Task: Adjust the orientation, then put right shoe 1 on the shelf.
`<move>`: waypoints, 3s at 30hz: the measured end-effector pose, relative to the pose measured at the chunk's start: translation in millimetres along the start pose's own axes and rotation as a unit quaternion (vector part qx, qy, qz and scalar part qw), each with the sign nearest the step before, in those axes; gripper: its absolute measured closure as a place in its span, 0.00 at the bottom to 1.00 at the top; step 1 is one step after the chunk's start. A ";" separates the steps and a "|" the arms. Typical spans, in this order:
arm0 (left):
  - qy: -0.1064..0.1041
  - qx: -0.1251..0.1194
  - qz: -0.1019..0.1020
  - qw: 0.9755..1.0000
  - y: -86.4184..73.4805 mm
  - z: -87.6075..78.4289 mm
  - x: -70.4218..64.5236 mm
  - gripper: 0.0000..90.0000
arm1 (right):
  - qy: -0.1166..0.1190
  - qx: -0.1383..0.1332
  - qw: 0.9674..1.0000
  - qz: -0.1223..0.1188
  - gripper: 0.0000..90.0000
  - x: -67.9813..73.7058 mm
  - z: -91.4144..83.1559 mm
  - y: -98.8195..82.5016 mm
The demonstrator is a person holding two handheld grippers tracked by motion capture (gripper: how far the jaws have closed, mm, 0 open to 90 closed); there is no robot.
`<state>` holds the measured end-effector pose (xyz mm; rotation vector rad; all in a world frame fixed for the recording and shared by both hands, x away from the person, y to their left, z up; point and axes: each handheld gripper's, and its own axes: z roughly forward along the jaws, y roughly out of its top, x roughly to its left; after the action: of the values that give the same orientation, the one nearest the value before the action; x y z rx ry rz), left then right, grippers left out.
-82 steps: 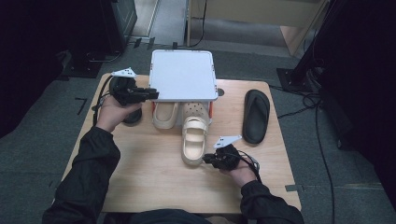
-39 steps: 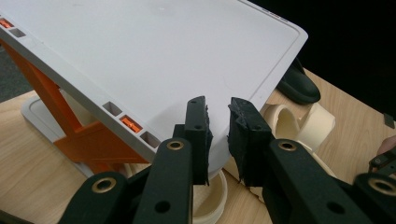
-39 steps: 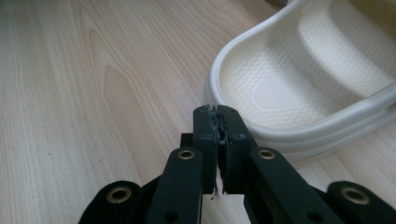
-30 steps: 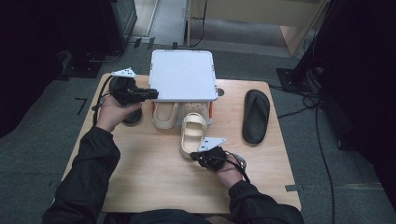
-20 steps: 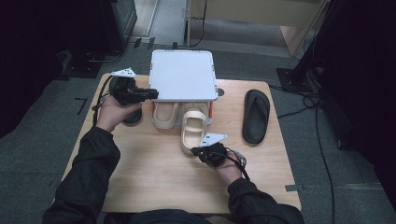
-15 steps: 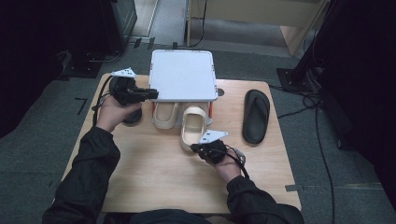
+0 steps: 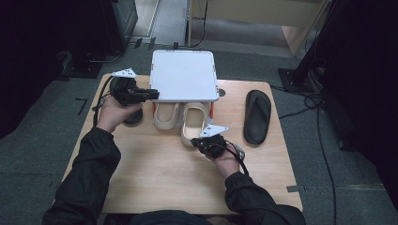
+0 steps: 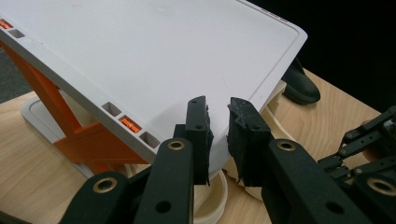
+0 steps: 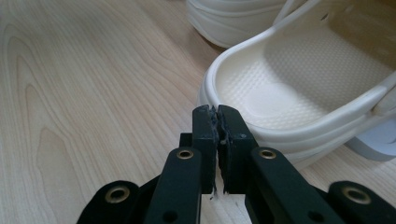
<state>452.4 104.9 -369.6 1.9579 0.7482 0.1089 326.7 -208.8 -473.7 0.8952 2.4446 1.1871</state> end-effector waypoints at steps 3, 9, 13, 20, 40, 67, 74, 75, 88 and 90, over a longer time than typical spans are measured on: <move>0.000 0.000 0.000 1.000 0.0 0.0 -0.2 0.87 | -0.007 0.001 1.000 0.003 0.95 -2.5 0.0 0.4; 0.002 0.000 0.000 1.000 0.1 0.3 -0.7 0.87 | -0.013 0.002 1.000 0.011 0.94 -10.2 2.3 2.4; 0.001 -0.001 0.000 1.000 -0.1 0.3 -0.4 0.87 | -0.014 -0.003 1.000 0.013 0.94 -13.5 3.8 4.4; 0.000 -0.001 0.000 1.000 -0.3 0.2 -0.2 0.88 | -0.017 -0.009 1.000 0.022 0.95 -26.2 10.3 10.0; 0.000 -0.001 0.000 1.000 -0.3 -0.1 -0.3 0.87 | -0.026 -0.033 0.998 0.046 0.67 -14.8 36.8 39.2; -0.003 -0.001 -0.013 1.000 0.3 -0.3 0.2 0.86 | -0.037 -0.032 0.997 0.054 0.63 -32.7 40.2 37.9; -0.006 0.000 -0.033 0.999 3.3 -10.8 -0.8 0.74 | -0.015 -0.032 0.998 0.053 0.62 -29.8 16.8 30.8; -0.002 0.000 -0.034 0.999 3.6 -13.5 -1.7 0.73 | -0.011 -0.031 0.998 0.053 0.62 -29.6 13.5 28.7; 0.045 -0.001 -0.046 0.998 -5.2 -49.6 0.1 0.63 | 0.006 -0.045 0.997 0.059 0.61 -34.7 -28.8 6.5; 0.056 0.001 -0.049 0.997 -9.5 -52.6 2.6 0.62 | 0.009 -0.045 0.997 0.057 0.61 -35.7 -32.3 3.5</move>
<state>430.2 150.3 -351.9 1.9247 0.9160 0.1599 339.7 -249.6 -451.5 1.0128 2.3600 1.3373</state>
